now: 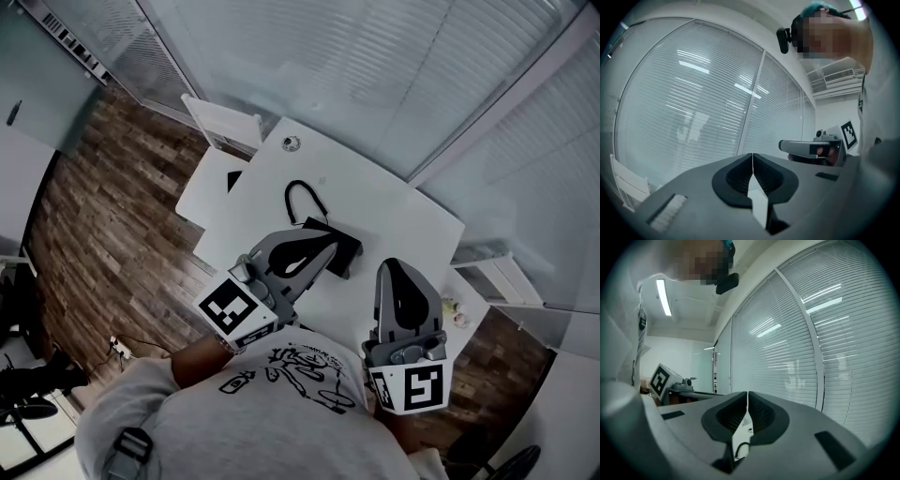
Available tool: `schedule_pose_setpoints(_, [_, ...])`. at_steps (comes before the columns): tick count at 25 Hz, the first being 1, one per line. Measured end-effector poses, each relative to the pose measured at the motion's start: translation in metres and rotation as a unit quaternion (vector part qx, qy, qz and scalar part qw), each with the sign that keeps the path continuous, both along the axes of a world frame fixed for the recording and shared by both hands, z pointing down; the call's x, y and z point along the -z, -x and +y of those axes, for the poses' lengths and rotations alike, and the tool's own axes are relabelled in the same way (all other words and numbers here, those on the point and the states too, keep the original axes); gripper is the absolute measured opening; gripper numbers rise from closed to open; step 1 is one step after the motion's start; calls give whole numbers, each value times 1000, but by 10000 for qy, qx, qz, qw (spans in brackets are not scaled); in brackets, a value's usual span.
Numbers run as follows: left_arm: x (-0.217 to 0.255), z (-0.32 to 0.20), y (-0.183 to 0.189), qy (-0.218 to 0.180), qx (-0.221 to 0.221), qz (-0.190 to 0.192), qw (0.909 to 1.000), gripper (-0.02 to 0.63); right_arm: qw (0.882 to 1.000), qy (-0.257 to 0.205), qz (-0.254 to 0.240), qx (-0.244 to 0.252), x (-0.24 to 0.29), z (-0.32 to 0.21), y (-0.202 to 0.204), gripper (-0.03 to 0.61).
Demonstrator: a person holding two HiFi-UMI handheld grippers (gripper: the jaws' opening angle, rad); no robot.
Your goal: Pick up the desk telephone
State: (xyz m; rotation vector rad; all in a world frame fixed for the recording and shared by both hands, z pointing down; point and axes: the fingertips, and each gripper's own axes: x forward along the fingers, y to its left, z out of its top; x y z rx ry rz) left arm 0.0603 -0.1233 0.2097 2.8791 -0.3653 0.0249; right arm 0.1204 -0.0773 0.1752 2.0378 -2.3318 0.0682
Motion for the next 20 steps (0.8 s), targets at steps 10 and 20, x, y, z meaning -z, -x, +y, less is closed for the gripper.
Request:
schedule_pose_setpoints(10, [-14, -15, 9, 7, -224, -98, 9997, 9, 9992, 245, -62, -315, -18, -9, -1, 9])
schedule_pose_setpoints(20, [-76, -24, 19, 350, -272, -545, 9975, 12, 9952, 868, -323, -305, -82, -7, 5, 11])
